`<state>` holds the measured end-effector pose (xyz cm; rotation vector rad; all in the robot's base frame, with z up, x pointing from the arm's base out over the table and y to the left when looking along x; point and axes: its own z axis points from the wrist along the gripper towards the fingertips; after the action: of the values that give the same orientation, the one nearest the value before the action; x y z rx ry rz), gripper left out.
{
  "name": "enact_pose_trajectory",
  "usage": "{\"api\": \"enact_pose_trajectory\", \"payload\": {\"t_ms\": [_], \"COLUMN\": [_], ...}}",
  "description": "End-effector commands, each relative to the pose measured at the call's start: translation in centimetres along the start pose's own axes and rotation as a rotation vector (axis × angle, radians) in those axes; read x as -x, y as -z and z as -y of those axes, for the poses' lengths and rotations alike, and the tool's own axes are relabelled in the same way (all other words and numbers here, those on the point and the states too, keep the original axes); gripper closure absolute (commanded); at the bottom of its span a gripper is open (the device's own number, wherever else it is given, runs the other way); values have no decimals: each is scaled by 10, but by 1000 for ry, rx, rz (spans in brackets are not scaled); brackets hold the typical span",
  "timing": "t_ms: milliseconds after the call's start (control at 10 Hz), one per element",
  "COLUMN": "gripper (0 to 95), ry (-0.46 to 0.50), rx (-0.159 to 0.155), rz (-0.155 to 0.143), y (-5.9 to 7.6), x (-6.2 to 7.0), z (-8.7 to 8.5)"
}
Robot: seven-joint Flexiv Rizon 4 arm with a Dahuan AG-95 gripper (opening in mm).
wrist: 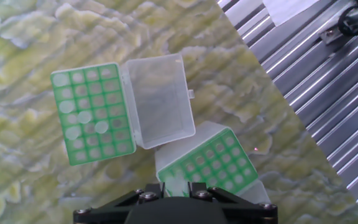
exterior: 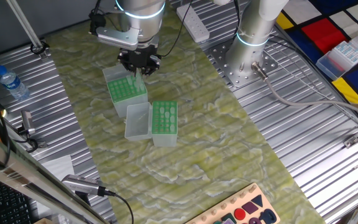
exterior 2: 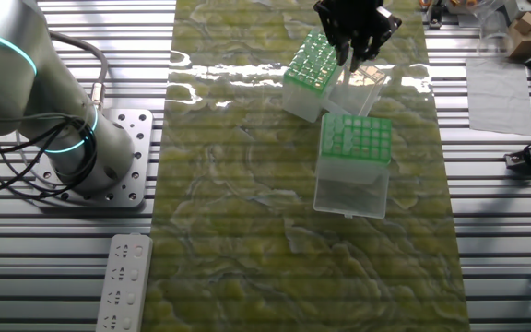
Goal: Transfer all large pipette tips from one holder to another
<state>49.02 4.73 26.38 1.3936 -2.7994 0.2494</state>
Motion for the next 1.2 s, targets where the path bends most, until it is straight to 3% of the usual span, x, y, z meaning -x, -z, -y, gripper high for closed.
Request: {"api": "enact_pose_trajectory", "payload": {"t_ms": [100,300,400,500,700,900,1200], "gripper": [760,760,760,760,760,760,760], "ry": [-11,-118,-243,-315,-449,-582,-693], "rx": [-3,32,85,111,139,189,225], "rz": [4,3,8,7,1,15,9], "y": [-1,-2,-4,-5,-15,-27,-35], "x": [0,5,13,20,41,67,88], "z": [0,-1,-4,-7,-17,-37,-61]}}
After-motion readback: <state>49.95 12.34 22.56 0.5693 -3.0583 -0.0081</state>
